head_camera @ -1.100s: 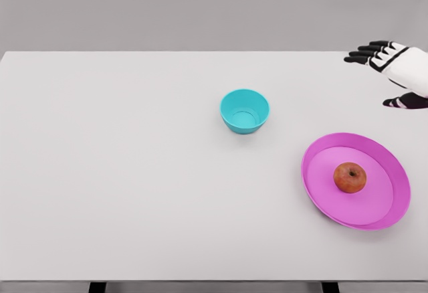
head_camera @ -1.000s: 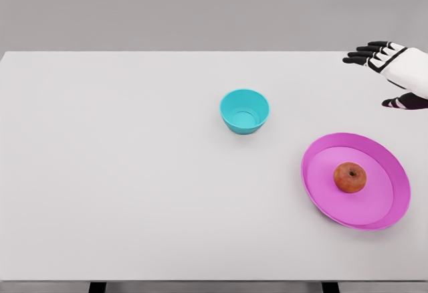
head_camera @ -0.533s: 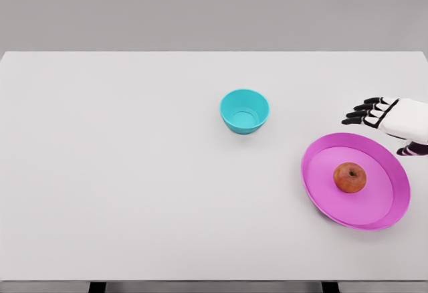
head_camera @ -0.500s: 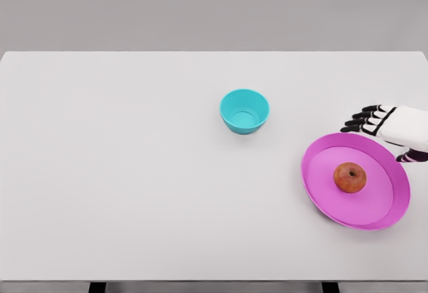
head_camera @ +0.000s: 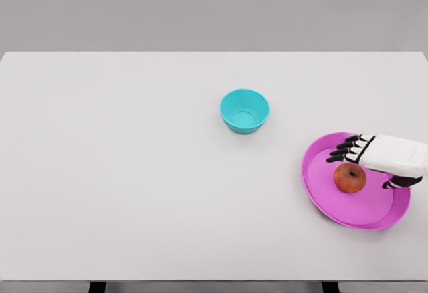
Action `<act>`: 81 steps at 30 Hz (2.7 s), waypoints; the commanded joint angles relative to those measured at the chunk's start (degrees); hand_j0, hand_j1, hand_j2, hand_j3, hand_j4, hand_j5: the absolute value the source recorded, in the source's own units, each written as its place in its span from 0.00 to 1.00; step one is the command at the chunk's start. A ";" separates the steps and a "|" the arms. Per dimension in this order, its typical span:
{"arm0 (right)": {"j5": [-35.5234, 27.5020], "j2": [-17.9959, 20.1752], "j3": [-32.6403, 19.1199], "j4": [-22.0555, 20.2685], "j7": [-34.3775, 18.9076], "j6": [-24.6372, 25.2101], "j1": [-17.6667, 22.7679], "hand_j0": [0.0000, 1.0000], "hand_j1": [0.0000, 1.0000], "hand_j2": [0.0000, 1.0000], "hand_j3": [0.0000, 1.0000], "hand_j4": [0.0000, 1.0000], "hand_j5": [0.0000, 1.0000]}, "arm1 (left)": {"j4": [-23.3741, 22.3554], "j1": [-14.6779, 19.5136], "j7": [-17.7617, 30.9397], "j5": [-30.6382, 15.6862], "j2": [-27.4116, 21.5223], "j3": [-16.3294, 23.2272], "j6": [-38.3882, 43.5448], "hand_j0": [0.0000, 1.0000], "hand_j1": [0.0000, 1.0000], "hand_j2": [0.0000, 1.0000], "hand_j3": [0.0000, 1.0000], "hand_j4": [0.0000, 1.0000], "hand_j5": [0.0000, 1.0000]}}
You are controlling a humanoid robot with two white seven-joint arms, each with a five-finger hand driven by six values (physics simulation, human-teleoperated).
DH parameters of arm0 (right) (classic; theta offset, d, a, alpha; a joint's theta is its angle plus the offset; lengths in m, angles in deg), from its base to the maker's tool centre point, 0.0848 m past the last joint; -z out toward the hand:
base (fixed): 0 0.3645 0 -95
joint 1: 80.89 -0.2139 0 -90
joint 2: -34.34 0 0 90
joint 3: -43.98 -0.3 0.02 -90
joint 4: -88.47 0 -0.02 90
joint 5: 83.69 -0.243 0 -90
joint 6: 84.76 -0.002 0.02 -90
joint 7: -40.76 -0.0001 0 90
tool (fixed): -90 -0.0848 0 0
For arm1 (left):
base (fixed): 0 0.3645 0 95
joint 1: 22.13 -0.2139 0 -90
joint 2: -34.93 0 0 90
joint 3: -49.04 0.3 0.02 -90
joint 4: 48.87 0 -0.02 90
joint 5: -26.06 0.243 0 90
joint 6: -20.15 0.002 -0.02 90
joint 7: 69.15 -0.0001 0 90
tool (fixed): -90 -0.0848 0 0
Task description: Put the apple from the pink plate into the blue bowl with your right arm
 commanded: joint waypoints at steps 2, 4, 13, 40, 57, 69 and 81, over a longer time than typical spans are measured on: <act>-0.13 -0.65 1.30 0.42 -0.17 0.11 -0.09 1.00 1.00 1.00 1.00 1.00 1.00 | 0.00 0.00 0.00 0.00 0.00 0.00 0.00 1.00 1.00 1.00 1.00 1.00 1.00; -0.13 -2.32 1.39 0.42 -1.66 0.11 -0.26 1.00 1.00 1.00 1.00 1.00 1.00 | 0.00 0.00 0.00 0.00 0.00 0.00 0.00 1.00 1.00 1.00 1.00 1.00 1.00; -0.04 -3.56 1.48 1.57 -2.28 0.11 -0.79 1.00 1.00 1.00 1.00 1.00 1.00 | 0.00 0.00 0.00 0.00 0.00 0.00 0.00 1.00 1.00 1.00 1.00 1.00 1.00; -0.04 -4.52 2.62 0.95 -3.60 0.11 -2.02 0.60 0.60 0.60 0.60 0.60 0.60 | 0.00 0.00 0.00 0.00 0.00 0.00 0.00 1.00 1.00 1.00 1.00 1.00 1.00; -0.04 -4.52 2.44 1.13 -3.60 0.11 -4.57 0.40 0.40 0.40 0.40 0.40 0.40 | 0.00 0.00 0.00 0.00 0.00 0.00 0.00 1.00 1.00 1.00 1.00 1.00 1.00; 0.75 -7.51 2.44 3.06 -3.69 0.11 -11.42 0.40 0.40 0.40 0.40 0.40 0.40 | 0.00 0.00 0.00 0.00 0.00 0.00 0.00 1.00 1.00 1.00 1.00 1.00 1.00; 2.95 -16.03 2.80 11.50 -5.71 0.11 -19.33 0.40 0.40 0.40 0.40 0.40 0.40 | 0.00 0.00 0.00 0.00 0.00 0.00 0.00 1.00 1.00 1.00 1.00 1.00 1.00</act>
